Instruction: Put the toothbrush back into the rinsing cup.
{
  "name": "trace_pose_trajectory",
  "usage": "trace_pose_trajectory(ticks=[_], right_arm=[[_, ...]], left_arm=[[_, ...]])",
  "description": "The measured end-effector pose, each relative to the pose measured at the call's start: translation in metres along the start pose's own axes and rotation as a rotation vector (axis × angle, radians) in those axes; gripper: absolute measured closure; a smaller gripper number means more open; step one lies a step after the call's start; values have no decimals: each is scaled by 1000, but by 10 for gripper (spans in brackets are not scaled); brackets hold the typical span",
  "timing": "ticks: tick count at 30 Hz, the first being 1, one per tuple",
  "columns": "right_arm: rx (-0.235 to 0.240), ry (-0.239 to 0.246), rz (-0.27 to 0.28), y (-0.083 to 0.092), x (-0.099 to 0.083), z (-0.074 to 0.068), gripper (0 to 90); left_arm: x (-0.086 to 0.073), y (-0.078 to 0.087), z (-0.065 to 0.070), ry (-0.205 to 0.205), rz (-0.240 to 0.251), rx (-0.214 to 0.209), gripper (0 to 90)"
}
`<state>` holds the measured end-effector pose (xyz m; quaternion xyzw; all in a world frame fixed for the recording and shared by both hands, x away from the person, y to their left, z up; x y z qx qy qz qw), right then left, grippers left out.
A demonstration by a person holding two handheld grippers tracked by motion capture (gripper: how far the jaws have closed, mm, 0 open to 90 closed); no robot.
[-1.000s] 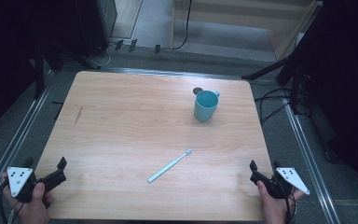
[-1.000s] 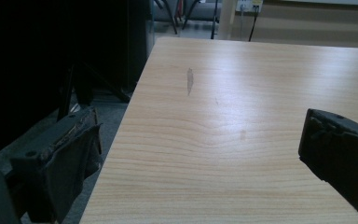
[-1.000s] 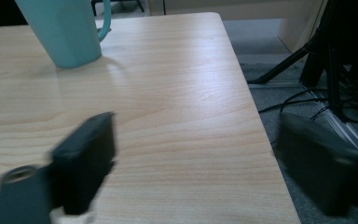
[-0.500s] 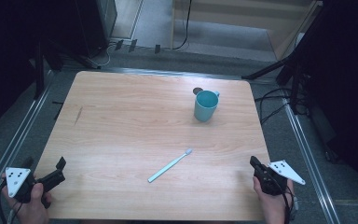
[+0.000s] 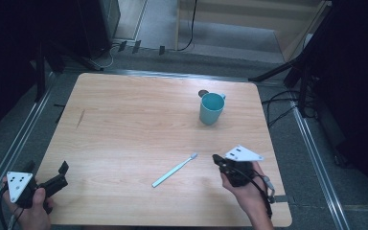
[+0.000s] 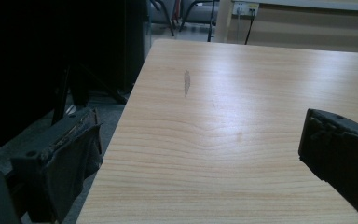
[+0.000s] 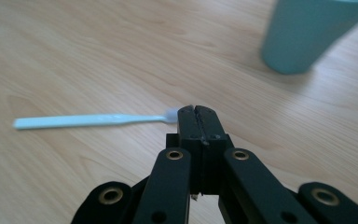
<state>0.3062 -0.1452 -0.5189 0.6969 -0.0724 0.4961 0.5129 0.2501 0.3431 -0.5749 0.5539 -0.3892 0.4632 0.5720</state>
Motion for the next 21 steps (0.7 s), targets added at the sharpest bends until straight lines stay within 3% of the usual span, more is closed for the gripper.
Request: trace_pose_trajectory(ticks=[1,2,3,4,5,6,7,8,9,10,12,15,17,18,21], right_arm=[[0,0,0,0,0,0,900],[27,31,-30,-11,8,-16,900],[27,31,-30,-11,8,-16,900],[55,58,-64,-23,14,-32,900],[55,58,-64,-23,14,-32,900],[85,78,-99,-35,20,-48,900],[85,78,-99,-35,20,-48,900],[111,99,-136,-47,23,-63,900],[111,99,-136,-47,23,-63,900],[133,130,-180,-59,25,-77,900],[155,153,-227,-69,25,-91,900],[178,172,-267,-79,25,-102,900],[191,186,-318,-87,23,-113,900],[197,200,-372,-93,21,-123,900],[206,212,-400,-99,20,-132,900]], left_arm=[[0,0,0,0,0,0,0],[0,0,0,0,-1,-1,0],[0,0,0,0,-1,-1,0],[0,0,0,2,-1,-3,0],[0,0,0,2,-1,-3,0],[0,0,0,1,-1,-3,0],[0,0,0,1,-1,-3,0],[0,0,0,1,-1,-4,0],[0,0,0,1,0,-5,0],[0,0,0,1,0,-5,0],[0,0,0,2,1,-6,0],[0,0,0,1,1,-7,0],[0,0,0,0,2,-7,0],[0,-1,0,0,3,-8,0],[0,-1,0,0,3,-8,0]])
Point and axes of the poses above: each handheld gripper's, and its own axes: y roughly backward along the jaws, x roughly out of its top, z roughly to its right, the point moved 9 cm from there along -y, roughly forward along the jaws, and after that the axes turned 2 degrees about -z, right-handed, at the moved point
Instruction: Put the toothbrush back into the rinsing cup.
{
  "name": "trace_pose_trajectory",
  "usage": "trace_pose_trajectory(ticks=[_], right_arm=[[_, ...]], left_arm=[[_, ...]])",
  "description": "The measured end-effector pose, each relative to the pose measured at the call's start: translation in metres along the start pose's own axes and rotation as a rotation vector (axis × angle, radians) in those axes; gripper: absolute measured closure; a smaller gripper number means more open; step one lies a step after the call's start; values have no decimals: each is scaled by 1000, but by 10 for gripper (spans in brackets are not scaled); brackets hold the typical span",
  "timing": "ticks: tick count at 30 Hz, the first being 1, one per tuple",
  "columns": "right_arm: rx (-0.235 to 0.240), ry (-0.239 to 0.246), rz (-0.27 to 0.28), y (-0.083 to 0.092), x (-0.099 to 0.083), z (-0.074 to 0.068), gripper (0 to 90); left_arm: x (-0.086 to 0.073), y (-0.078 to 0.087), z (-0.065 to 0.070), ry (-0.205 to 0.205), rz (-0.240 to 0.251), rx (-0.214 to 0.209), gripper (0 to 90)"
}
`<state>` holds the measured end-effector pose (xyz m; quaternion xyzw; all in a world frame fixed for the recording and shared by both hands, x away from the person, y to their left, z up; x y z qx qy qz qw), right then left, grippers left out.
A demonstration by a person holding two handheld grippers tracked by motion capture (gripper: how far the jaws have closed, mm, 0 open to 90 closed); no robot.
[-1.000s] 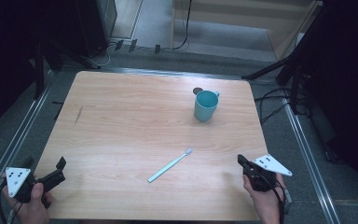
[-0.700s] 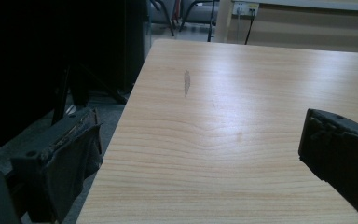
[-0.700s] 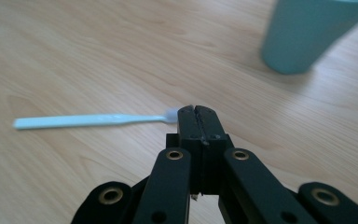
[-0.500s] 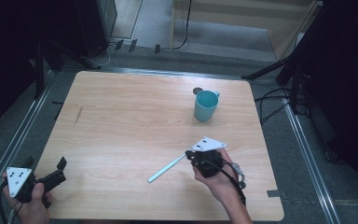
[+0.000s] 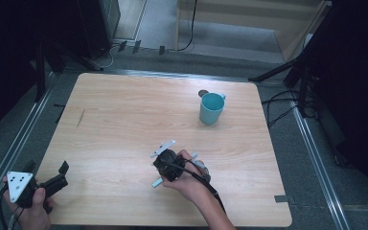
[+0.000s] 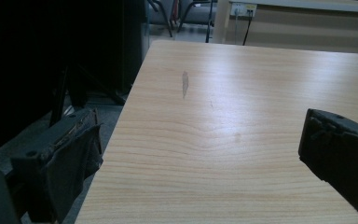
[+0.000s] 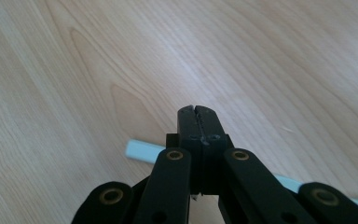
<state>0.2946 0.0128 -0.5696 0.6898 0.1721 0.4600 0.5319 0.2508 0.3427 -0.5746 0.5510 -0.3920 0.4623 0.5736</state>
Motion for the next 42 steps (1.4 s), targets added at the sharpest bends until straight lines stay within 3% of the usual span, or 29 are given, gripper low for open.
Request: trace_pose_trajectory(ticks=[7,18,26,36,42], right_arm=[[29,72,-109,-20,2,-21,900],[42,116,-179,-25,-13,-27,900],[53,122,-244,-9,-46,-16,900],[18,52,-252,16,-94,14,900],[-10,10,-263,26,-108,31,900]], left_arm=[[0,0,0,-1,1,-2,0],[0,0,0,-2,1,-4,0],[0,0,0,-3,1,-3,0],[0,0,1,-7,0,0,0],[0,0,1,-7,0,1,0]])
Point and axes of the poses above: each handheld gripper's, and its own axes: y roughly backward along the jaws, x roughly out of its top, z roughly to its right, the point moved 9 cm from there along -y, roughly forward along the jaws, and after that the axes turned 2 degrees about -z, right-handed, at the moved point
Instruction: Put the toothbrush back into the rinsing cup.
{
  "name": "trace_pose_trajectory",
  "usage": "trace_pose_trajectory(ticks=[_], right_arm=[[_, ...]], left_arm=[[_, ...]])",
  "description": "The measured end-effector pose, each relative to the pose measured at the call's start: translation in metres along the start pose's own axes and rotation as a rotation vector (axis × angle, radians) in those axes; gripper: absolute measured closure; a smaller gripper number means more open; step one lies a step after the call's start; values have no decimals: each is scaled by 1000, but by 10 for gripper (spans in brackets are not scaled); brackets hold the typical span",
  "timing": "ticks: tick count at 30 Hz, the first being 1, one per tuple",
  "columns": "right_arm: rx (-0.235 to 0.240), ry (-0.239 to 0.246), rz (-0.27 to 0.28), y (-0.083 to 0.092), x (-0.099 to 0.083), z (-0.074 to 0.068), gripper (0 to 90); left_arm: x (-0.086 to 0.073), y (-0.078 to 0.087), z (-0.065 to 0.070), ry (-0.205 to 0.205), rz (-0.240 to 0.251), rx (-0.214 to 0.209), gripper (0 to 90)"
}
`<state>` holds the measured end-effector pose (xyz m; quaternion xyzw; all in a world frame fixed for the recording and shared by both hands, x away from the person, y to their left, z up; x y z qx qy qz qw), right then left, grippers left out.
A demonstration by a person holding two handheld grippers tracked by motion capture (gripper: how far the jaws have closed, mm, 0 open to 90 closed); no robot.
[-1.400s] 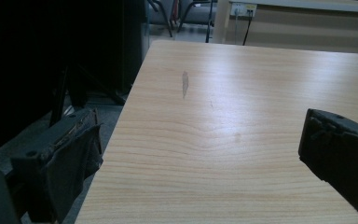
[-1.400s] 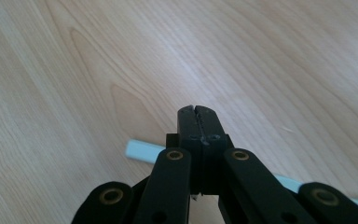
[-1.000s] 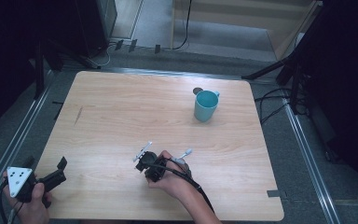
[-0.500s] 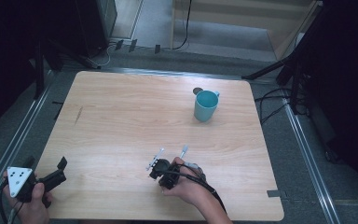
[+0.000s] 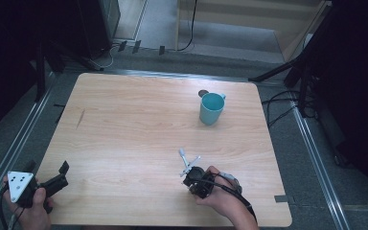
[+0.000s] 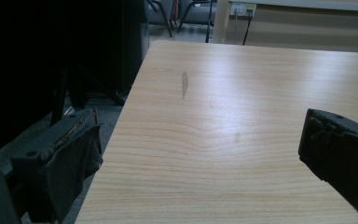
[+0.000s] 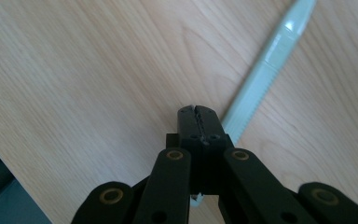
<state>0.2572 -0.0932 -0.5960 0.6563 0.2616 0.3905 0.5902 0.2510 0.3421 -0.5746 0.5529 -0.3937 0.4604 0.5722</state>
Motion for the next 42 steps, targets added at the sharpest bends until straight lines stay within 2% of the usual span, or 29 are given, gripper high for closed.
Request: trace_pose_trajectory(ticks=[1,4,5,9,14,16,20,23,31,36,42], right_arm=[[-4,-21,-1,3,-4,6,900],[-10,-33,-8,4,-7,12,900],[-41,-38,-27,3,-11,19,900],[-67,-50,-53,4,-14,29,900],[-91,-36,-59,9,-10,36,900],[-108,-48,-53,15,-2,41,825],[-102,-50,-69,17,6,42,774],[-101,-43,-111,14,14,45,735],[-95,-43,-130,7,30,48,751],[-90,-48,-158,0,32,49,757],[-92,-43,-162,-2,33,50,770]], left_arm=[[0,0,0,-3,-1,0,0],[0,0,0,-4,-2,0,0],[0,0,0,-1,1,0,0],[0,0,0,0,1,-1,0],[0,0,0,0,1,-1,0],[0,0,0,-1,1,-1,0],[0,0,0,0,1,-2,0],[0,0,0,2,2,-3,0],[0,0,0,6,3,-5,0],[0,0,0,6,3,-5,0],[0,0,0,4,3,-4,0]])
Point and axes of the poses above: each handheld gripper's, and its own axes: y roughly backward along the jaws, x roughly out of its top, z roughly to its right, the point moved 9 cm from there along -y, roughly forward along the jaws, and after that the axes turned 2 degrees about -z, right-handed, at the moved point
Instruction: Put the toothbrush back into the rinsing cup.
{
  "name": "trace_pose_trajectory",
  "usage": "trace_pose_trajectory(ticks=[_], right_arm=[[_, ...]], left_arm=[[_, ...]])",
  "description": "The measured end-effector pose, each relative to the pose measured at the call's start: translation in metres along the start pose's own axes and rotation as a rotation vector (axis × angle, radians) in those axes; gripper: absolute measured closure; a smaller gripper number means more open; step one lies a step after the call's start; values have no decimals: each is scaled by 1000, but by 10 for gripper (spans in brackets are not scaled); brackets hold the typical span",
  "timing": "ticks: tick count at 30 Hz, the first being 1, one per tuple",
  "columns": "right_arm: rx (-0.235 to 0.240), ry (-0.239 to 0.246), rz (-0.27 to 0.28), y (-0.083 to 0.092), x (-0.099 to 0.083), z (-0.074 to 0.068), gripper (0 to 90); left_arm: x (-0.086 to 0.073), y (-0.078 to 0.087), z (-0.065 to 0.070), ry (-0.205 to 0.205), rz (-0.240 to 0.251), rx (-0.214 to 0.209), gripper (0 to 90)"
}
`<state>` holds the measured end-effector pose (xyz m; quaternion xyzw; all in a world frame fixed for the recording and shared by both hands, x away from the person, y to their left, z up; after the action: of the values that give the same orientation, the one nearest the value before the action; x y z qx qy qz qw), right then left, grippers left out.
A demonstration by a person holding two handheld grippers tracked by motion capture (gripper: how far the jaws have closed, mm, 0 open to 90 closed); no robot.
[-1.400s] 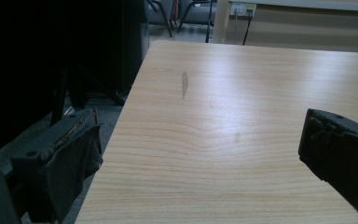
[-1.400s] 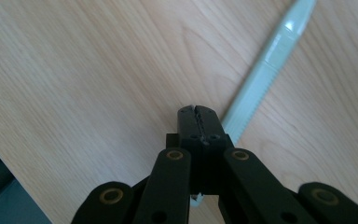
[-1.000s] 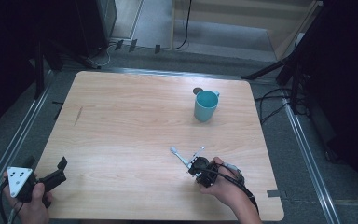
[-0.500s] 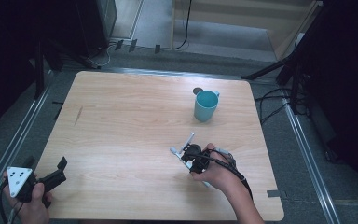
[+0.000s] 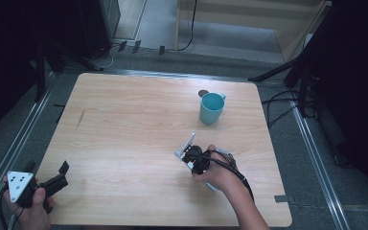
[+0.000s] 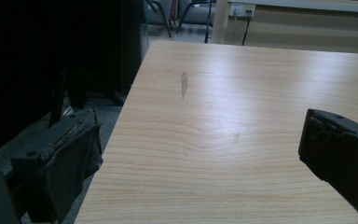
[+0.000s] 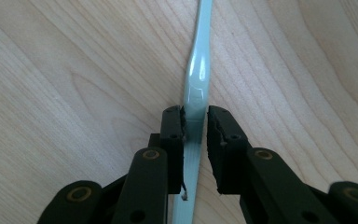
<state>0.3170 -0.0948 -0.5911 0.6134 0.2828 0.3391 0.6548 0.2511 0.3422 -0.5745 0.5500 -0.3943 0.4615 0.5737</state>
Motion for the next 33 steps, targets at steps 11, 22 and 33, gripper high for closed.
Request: trace_pose_trajectory(ticks=[11,22,33], right_arm=[[2,17,-17,-5,2,-3,798],[-1,-63,107,15,11,10,800],[-47,-223,413,46,29,34,800]], left_arm=[[0,0,0,0,1,-1,0],[0,0,0,0,0,0,0],[0,0,0,0,1,-1,0]])
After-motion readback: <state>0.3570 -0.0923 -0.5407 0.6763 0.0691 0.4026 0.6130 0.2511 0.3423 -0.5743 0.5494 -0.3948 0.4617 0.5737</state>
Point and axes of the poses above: each handheld gripper's, and its own axes: y roughly backward along the jaws, x roughly out of its top, z roughly to its right, the point moved 9 cm from there along -y, roughly forward along the jaws, and after that the axes turned 2 degrees about -z, right-handed, at the moved point
